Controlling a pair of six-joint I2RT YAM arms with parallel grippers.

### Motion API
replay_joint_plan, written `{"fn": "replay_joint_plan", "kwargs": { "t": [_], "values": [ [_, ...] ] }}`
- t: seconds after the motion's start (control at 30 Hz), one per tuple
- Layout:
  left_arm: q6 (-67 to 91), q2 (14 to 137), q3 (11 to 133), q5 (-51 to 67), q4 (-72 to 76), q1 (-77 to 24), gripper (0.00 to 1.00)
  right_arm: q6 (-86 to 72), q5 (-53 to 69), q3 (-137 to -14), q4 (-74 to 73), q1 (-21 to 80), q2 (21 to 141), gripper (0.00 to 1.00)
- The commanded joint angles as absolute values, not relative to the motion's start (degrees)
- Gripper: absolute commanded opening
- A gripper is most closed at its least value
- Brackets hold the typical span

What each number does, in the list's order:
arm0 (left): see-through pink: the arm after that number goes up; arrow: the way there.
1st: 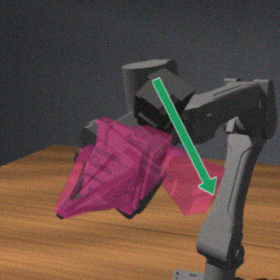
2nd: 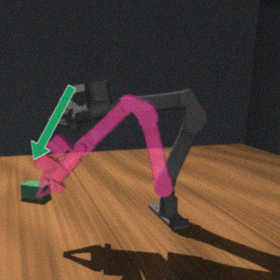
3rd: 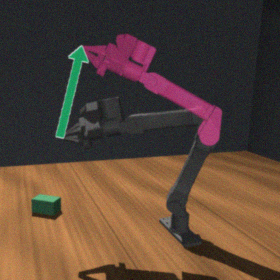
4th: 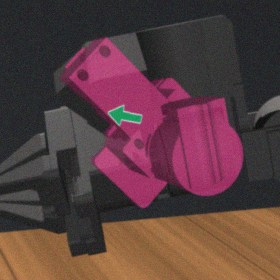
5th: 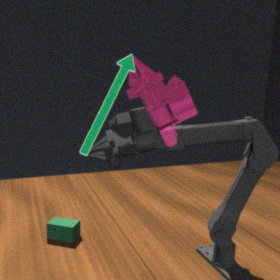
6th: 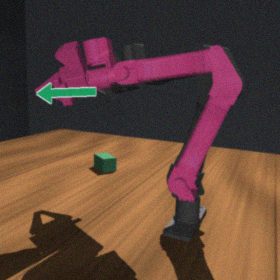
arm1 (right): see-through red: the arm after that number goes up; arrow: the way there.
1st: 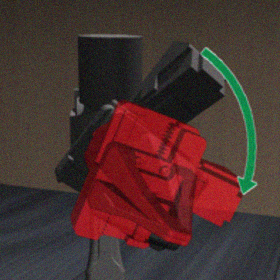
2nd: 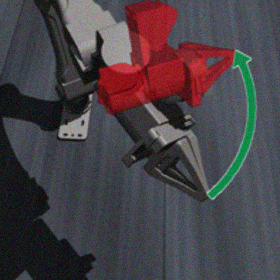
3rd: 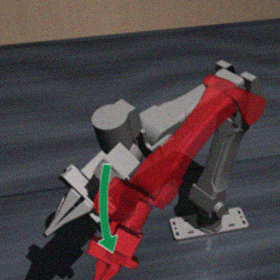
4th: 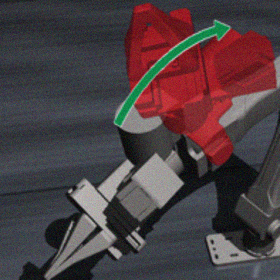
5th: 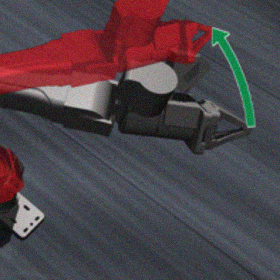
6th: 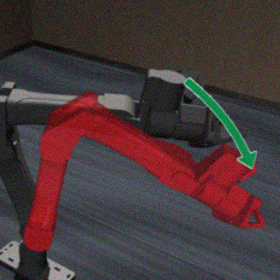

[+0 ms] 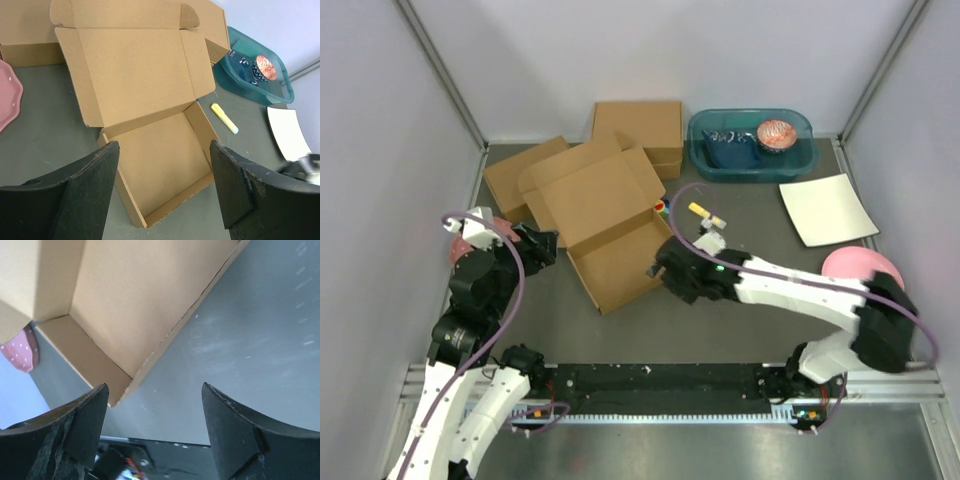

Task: Fold the paper box

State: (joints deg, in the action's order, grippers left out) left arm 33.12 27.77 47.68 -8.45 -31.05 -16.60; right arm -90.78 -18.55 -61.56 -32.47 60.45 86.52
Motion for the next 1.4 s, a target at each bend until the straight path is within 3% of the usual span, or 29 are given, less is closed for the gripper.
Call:
{"fn": "replay_joint_plan", "kwargs": {
  "t": [0.0, 0.1, 0.17, 0.23, 0.33, 0.5, 0.7, 0.93, 1.23, 1.37],
  "values": [
    [31.5, 28.2, 49.2, -9.0, -28.8, -16.7, 0.79, -68.9, -36.6, -57.1, -36.4, 61.3, 69.8, 0.75],
    [31.6, 28.6, 47.6, -7.9, -27.4, -16.7, 0.79, -52.4, -58.6, -51.5, -30.7, 59.6, 59.9, 0.7],
    [32.1, 28.7, 45.2, -7.5, -25.6, -16.6, 0.79, -37.3, -51.2, -45.3, -18.4, 48.1, 57.4, 0.68],
    [33.0, 28.9, 43.2, -6.2, -25.0, -16.6, 0.78, -30.3, -32.3, -43.9, -9.9, 33.9, 58.8, 0.69],
    [34.0, 28.9, 41.5, -5.3, -24.7, -16.7, 0.77, -20.0, -17.4, -48.0, -6.2, 28.0, 67.6, 0.72],
    [32.7, 28.6, 41.3, -5.4, -25.0, -16.6, 0.77, -8.4, -10.5, -56.6, -6.6, 26.2, 83.2, 0.74],
    [31.5, 28.9, 41.7, -5.4, -26.0, -16.6, 0.77, -3.7, -7.5, -63.4, -5.4, 25.7, 93.6, 0.73],
    [31.9, 29.1, 40.3, -4.8, -25.7, -16.6, 0.77, 1.5, -5.0, -69.7, -5.6, 23.8, 104.3, 0.7],
    [32.6, 30.5, 39.1, -3.7, -24.6, -16.6, 0.76, 0.9, -2.7, -80.8, -17.0, 22.9, 112.6, 0.67],
    [32.6, 30.3, 38.9, -3.9, -24.4, -16.6, 0.76, -1.6, -2.1, -84.1, -21.8, 22.9, 116.1, 0.54]
  ]
}}
